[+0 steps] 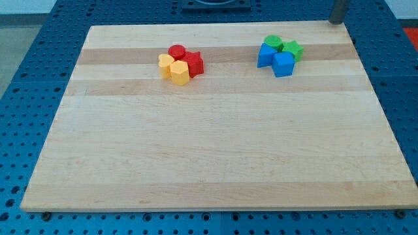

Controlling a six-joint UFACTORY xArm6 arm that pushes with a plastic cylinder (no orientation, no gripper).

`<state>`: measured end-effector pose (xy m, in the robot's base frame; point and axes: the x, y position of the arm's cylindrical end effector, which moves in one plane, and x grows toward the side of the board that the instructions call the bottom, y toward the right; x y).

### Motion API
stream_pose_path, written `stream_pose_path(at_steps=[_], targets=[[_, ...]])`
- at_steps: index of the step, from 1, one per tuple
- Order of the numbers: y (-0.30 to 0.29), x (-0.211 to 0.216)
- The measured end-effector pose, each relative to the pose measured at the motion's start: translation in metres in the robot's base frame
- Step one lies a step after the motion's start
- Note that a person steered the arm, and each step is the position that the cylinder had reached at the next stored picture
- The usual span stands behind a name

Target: Place your arm at the center of the board

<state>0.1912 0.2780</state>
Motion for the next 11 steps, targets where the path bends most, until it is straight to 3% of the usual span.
stream_pose_path(at_steps=[2, 5, 6, 8, 10, 11], targets=[[-0.032, 0.000], [-0.216, 0.067], [-0.237, 0.081], [-0.213, 0.121], [-0.226, 0.208], [-0.250, 0.197]])
